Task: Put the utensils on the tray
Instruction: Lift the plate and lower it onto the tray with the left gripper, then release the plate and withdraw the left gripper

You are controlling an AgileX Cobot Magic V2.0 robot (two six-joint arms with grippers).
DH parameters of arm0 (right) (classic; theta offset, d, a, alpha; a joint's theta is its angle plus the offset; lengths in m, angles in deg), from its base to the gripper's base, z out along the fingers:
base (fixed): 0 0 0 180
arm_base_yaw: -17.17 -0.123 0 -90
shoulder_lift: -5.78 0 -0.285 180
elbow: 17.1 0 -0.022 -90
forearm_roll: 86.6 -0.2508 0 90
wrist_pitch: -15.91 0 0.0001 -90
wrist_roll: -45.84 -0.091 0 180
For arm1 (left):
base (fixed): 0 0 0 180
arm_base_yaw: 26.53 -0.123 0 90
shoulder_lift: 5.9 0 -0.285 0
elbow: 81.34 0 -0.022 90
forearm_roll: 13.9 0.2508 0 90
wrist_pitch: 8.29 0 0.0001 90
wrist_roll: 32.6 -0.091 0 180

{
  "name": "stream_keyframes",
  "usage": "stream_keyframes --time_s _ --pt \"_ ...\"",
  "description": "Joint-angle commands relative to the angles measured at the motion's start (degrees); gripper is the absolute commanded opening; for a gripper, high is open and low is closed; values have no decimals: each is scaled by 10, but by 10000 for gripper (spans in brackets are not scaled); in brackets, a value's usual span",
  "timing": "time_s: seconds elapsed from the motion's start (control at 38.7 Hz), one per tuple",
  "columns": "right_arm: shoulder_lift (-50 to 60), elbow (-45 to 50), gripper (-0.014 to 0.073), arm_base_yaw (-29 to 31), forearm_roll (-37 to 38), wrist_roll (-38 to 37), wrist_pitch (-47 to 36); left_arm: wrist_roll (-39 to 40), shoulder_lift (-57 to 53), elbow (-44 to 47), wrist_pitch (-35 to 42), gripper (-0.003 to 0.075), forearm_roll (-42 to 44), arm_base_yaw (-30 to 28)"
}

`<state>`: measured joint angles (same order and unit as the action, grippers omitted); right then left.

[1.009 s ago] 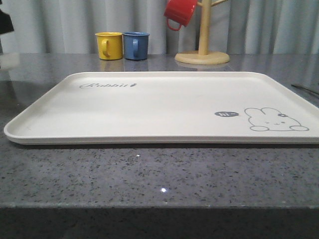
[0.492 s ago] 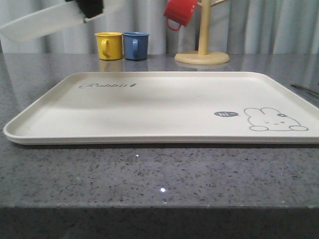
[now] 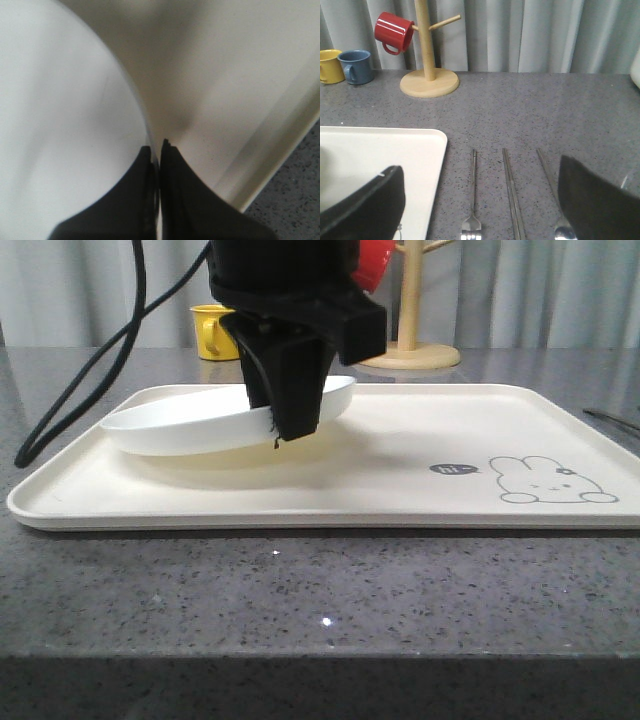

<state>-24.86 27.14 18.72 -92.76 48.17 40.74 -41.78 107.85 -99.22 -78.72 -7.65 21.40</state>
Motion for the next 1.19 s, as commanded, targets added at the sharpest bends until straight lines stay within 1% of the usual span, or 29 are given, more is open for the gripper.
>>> stream_keyframes --time_s 0.0,0.21,0.34,0.39,0.49,0.52,0.65,0.7,0.88,0.98,1.16 --pt "-9 -21 643 3 -1 3 -44 8 -17 -17 -1 -18 -2 -2" --pt "-9 -21 643 3 -1 3 -44 8 -14 -17 2 -18 -31 -2" --pt "-9 -21 643 3 -1 3 -44 8 -11 -17 -7 -13 -31 -2" --pt "-9 -21 643 3 -1 3 -44 8 -9 -17 -11 -1 -31 -2" --pt "-9 -21 643 3 -1 3 -44 8 -9 -17 -12 58 -32 -2" --pt "-9 -21 643 3 -1 3 -44 8 -9 -17 -11 90 -32 -2" --pt "-9 -21 643 3 -1 3 -44 8 -9 -23 -11 185 -26 -2" --pt "-9 -21 643 3 -1 3 -44 8 -11 -37 -15 195 -22 -2" --pt "-9 -21 643 3 -1 3 -44 8 -38 -75 -3 188 -10 -11" --pt "-9 -21 643 3 -1 3 -44 11 -65 -73 9 177 -12 -42" --pt "-9 -21 643 3 -1 3 -44 22 -98 -71 -8 48 -28 -134"
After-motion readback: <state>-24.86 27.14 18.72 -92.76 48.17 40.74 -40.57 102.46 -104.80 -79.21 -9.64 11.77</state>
